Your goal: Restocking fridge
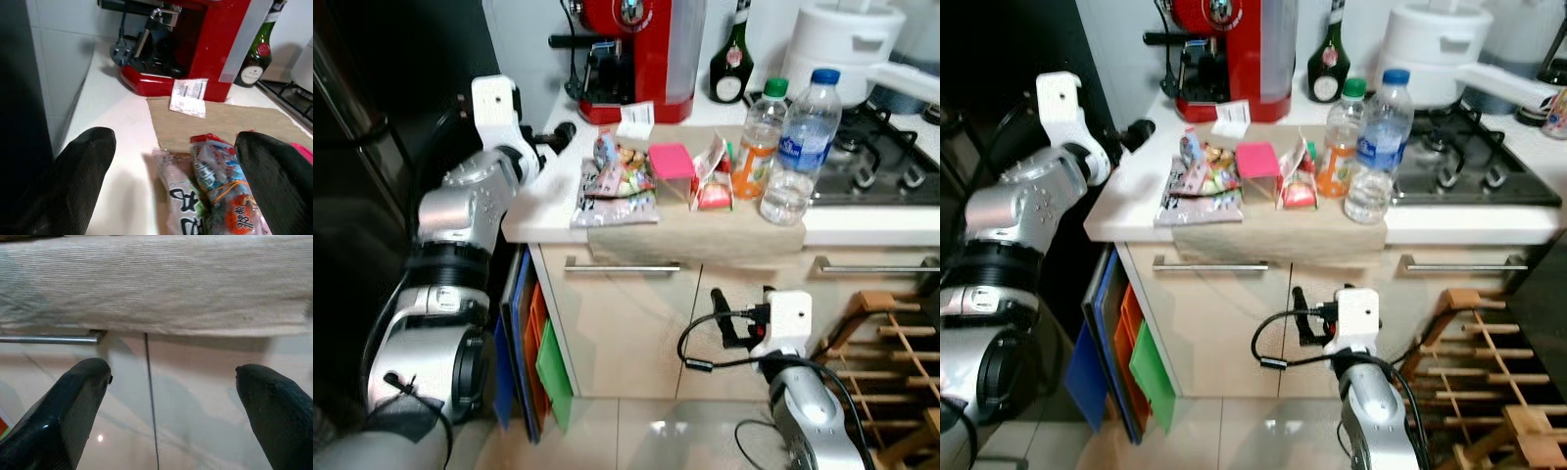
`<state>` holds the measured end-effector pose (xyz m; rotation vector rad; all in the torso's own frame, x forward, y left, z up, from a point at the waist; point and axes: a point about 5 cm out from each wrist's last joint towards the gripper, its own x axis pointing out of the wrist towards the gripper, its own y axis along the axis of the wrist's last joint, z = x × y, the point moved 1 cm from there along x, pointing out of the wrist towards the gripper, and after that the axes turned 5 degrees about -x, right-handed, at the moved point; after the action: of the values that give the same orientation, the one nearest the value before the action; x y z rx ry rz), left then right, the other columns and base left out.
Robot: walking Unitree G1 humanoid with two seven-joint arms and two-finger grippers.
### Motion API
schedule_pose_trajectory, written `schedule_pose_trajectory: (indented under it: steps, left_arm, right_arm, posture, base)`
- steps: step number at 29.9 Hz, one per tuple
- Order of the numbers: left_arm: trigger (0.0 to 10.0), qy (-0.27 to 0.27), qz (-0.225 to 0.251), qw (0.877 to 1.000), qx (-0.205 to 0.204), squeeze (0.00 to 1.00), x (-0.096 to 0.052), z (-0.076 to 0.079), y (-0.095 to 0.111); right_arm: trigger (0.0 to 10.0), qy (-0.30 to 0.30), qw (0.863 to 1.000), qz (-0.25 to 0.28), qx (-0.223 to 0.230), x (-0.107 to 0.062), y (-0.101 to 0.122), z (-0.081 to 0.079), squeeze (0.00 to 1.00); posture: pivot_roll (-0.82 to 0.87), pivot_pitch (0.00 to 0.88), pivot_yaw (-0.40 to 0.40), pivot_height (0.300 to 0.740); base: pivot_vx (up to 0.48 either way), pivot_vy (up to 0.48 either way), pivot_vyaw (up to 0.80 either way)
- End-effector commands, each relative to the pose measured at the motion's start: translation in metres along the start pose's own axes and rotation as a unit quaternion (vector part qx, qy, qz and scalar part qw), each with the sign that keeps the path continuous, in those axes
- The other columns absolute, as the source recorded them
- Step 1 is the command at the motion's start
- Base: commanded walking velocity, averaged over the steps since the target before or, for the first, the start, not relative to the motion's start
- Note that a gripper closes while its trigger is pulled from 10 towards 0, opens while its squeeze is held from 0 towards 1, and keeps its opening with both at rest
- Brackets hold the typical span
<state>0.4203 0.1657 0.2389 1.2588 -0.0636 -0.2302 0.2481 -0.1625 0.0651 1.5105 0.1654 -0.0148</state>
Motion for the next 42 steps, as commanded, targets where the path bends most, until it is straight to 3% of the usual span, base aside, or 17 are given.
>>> schedule_pose_trajectory:
  steps: [1,9,20,25,31,37,42]
  left_arm:
    - [10.0,0.001,0.003,1.000,-0.010,0.00,0.002,0.000,0.000]
    - [10.0,-0.007,-0.027,1.000,-0.008,0.00,0.010,0.006,-0.020]
    - [10.0,-0.029,-0.012,0.999,-0.036,0.00,0.016,0.021,-0.014]
    - [10.0,-0.036,-0.016,0.999,-0.027,0.00,0.018,0.027,-0.017]
    - [10.0,-0.007,-0.041,0.999,-0.005,0.00,0.020,0.028,-0.037]
    - [10.0,0.017,-0.042,0.999,-0.027,0.00,0.020,0.025,-0.044]
    - [10.0,-0.016,-0.046,0.996,-0.071,0.00,0.022,0.037,-0.044]
  right_arm:
    - [10.0,-0.005,1.000,0.008,0.003,-0.001,0.006,-0.001,0.00]
    - [10.0,-0.010,1.000,0.011,0.004,-0.006,0.012,-0.002,0.00]
    - [10.0,-0.022,1.000,0.004,0.007,-0.021,0.012,-0.002,0.00]
    - [10.0,-0.023,1.000,0.000,0.008,-0.022,0.012,-0.003,0.00]
    - [10.0,-0.024,1.000,0.001,0.004,-0.021,0.013,-0.002,0.00]
    - [10.0,-0.037,0.999,0.003,0.005,-0.024,0.015,0.000,0.00]
    - [10.0,-0.041,0.999,-0.002,0.005,-0.027,0.013,0.001,0.00]
  posture:
    - [-0.16,0.000,0.125,0.740]
    - [-0.18,0.019,0.154,0.740]
    - [-0.21,0.051,0.177,0.740]
    - [-0.21,0.055,0.180,0.740]
    - [-0.23,0.054,0.198,0.740]
    - [-0.26,0.057,0.212,0.740]
    - [-0.26,0.063,0.215,0.740]
  base:
    - [0.000,0.000,0.00]
    - [0.000,0.000,0.00]
    - [0.000,0.000,0.00]
    - [0.000,0.000,0.00]
    - [0.000,0.000,0.00]
    - [0.000,0.000,0.00]
    - [0.000,0.000,0.00]
